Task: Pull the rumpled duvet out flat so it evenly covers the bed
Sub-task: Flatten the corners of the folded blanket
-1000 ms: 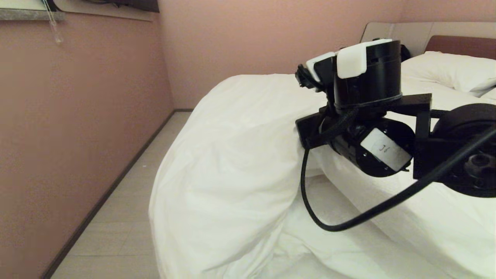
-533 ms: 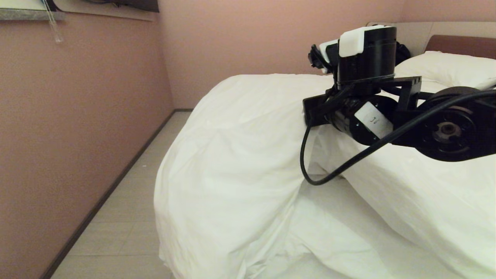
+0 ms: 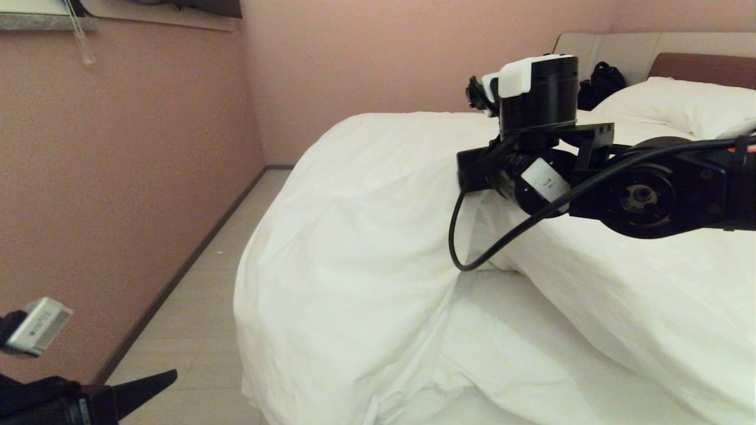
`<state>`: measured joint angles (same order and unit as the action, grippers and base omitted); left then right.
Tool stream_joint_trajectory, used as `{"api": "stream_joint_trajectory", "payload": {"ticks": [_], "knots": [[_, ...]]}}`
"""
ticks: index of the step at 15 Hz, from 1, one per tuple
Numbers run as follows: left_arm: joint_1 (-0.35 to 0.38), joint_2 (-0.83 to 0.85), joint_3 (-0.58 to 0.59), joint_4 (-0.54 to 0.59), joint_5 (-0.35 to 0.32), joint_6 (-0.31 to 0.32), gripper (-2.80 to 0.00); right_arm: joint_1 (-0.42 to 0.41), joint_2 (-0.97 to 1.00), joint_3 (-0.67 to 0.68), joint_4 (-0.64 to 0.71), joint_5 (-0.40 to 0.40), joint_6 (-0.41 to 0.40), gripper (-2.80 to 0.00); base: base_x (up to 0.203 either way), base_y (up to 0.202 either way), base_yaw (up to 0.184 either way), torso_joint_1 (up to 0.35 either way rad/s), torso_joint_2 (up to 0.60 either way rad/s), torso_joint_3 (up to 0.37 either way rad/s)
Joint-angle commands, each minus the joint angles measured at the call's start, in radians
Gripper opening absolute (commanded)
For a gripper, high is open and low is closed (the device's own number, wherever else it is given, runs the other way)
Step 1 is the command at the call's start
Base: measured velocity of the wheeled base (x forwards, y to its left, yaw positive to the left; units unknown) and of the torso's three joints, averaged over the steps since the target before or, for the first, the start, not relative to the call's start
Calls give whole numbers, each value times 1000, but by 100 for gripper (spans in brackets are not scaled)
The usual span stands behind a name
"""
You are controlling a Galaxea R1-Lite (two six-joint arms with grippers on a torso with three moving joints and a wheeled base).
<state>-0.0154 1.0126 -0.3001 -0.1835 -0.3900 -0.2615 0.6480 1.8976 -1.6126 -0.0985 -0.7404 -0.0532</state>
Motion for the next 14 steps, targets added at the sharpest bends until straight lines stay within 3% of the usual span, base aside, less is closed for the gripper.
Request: {"api": "stream_joint_trajectory", "payload": {"ticks": [1,6,10,13,14], "knots": [[-62,118,-1,-9,-5,64,-280,-14,35,-29,2,-4,31,-280,0,0,0,0,0,0],[-228,114,-7,-5,1,94,-280,-22,74,-61,5,-4,58,-280,0,0,0,0,0,0],[-274,250,-70,-20,19,94,-280,-24,84,-61,5,3,75,-280,0,0,0,0,0,0],[-317,373,-98,-88,127,92,-280,-28,96,-67,5,6,75,-280,0,0,0,0,0,0],[-338,404,-89,-138,158,92,0,-29,99,-67,4,16,76,-280,0,0,0,0,0,0]]}}
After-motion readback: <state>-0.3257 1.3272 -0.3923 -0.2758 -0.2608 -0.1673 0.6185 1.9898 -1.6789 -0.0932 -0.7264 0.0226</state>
